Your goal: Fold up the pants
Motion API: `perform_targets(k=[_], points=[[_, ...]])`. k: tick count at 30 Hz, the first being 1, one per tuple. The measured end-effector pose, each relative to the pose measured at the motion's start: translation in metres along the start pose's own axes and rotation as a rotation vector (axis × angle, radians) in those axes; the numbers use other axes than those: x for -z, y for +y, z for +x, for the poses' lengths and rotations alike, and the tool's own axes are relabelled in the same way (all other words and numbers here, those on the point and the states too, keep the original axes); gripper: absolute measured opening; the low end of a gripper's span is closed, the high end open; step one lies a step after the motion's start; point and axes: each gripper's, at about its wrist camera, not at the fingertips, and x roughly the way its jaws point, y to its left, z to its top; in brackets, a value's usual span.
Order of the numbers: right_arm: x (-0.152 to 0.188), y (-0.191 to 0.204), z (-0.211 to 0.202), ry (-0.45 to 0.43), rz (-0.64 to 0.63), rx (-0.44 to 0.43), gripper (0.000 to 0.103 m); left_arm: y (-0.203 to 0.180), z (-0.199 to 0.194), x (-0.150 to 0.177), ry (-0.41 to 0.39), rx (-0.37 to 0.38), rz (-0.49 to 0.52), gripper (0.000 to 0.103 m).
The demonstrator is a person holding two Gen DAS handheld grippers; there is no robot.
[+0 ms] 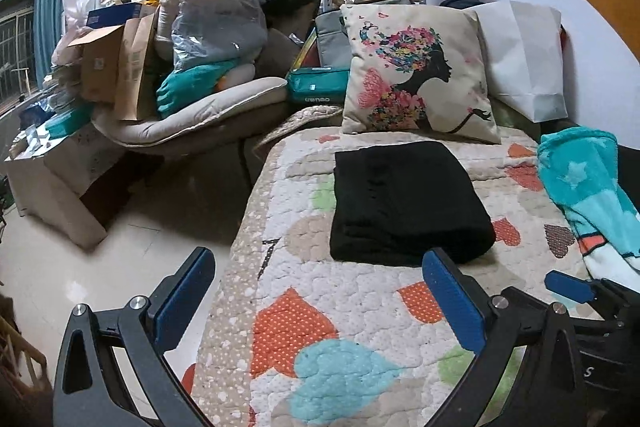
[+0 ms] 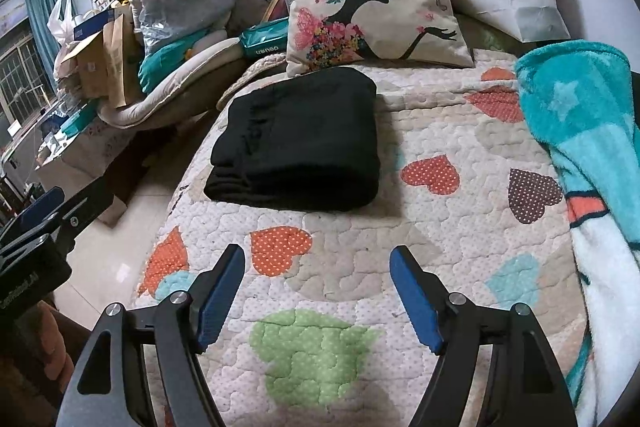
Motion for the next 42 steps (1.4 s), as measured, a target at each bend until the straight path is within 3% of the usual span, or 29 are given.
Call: perform_targets(k=[11,33,42], points=[[0.001,-0.005,0.008,0.018,0.011,0.009,0.081,0.004,0.015,0.001,0.088,0.039,-0.048,0.103],[0.001,-0.005,0.010,0.018,-0.007,0.022,0.082,0.007,0.022,0.005,0.128,0.037,-0.054,0.103],[0.001,-0.006,0.011,0.021,-0.016,0.034,0.083,0.011,0.035,0.009,0.187,0.046,-0.076,0.103]])
